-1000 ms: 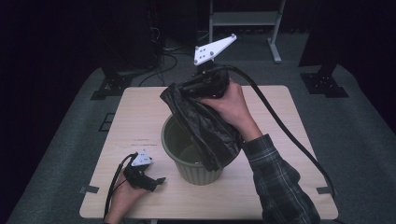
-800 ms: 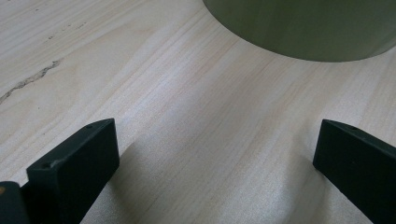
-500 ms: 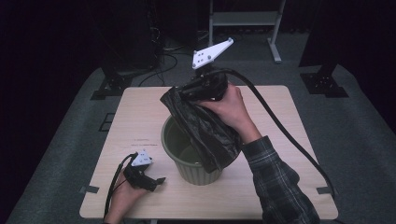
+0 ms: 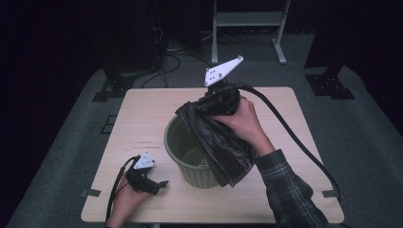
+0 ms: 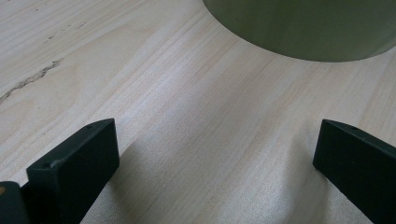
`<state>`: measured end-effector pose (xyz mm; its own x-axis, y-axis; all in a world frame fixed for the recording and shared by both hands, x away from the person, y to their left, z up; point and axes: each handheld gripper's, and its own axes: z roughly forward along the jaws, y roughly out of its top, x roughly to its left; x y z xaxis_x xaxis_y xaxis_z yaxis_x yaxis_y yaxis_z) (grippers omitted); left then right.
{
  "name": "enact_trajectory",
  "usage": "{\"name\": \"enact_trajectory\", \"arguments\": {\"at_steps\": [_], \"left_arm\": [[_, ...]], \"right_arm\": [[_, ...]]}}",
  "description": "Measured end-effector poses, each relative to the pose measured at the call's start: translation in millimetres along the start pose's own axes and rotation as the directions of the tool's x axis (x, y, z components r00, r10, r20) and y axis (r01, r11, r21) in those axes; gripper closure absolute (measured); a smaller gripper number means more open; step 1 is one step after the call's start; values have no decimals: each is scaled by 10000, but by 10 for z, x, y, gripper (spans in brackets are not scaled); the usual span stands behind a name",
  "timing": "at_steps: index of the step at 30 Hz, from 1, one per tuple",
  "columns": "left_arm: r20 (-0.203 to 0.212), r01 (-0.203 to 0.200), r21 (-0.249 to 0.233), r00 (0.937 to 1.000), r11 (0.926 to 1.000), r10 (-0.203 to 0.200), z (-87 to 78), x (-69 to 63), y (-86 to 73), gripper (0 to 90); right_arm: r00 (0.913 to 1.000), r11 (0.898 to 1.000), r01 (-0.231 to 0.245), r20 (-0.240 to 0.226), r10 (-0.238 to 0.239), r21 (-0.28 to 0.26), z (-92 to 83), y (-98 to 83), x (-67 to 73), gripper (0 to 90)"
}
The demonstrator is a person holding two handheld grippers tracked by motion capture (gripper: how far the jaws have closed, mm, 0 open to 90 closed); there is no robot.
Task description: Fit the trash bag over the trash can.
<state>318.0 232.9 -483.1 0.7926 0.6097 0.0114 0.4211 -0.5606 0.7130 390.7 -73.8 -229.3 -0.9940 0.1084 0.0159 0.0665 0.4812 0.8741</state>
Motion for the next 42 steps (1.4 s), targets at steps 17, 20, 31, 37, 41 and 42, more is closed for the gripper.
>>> {"name": "enact_trajectory", "arguments": {"at_steps": [17,20,31,37,41,42], "left_arm": [[-4,-1,-1,10000,10000,1,0,0,0,0],[-7,3,2,10000,10000,-3,0,-1,0,0],[-35,28,2,10000,10000,-28,0,-5,0,0],[-37,30,3,10000,10000,-30,0,-5,0,0],[-44,42,2,10000,10000,-42,0,-8,0,0],[-45,44,-1,10000,10000,-44,0,-8,0,0]], "right_arm": [[9996,9950,-259,87,251,964,-17,-439,148,827],[9994,9957,-353,59,349,854,-50,-517,164,827],[9940,9938,-696,904,617,867,-192,-694,197,503],[9854,9950,-748,1578,635,666,-392,-728,243,408],[9793,9933,-978,1835,850,615,-500,-853,248,396],[9764,9921,-1119,1918,991,569,-548,-911,255,376]]}}
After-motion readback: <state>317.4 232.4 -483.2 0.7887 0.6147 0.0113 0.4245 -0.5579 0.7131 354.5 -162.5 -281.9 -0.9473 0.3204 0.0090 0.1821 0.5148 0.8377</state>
